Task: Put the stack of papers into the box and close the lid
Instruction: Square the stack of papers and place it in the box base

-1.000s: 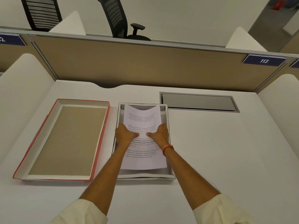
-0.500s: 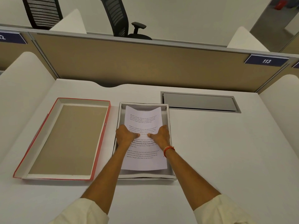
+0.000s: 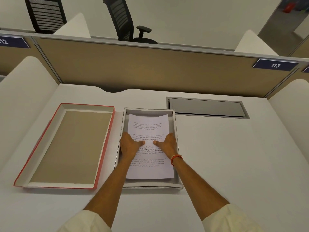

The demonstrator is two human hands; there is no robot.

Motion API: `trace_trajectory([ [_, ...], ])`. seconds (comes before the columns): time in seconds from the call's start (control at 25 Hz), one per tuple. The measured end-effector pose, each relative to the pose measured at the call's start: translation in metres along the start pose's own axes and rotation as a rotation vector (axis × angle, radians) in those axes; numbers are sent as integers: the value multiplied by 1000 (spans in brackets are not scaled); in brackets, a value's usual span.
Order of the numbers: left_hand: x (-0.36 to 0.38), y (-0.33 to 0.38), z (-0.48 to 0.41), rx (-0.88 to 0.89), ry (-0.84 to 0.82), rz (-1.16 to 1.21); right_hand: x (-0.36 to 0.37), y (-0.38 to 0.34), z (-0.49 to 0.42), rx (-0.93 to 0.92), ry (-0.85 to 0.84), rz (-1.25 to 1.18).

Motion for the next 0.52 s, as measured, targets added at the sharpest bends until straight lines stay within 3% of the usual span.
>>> trace_trajectory([
  [0.52, -5, -5, 14, 54, 80, 26, 3, 4, 5, 32, 51, -77],
])
Point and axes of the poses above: each hand's wrist, its own z-axis away from the middle knuckle, its own x-axis out of the palm, y = z × x, the point moved 2 cm from there along -z, towards the middle knuckle, and after that the axes turned 7 degrees about z, right-handed, at the moved point
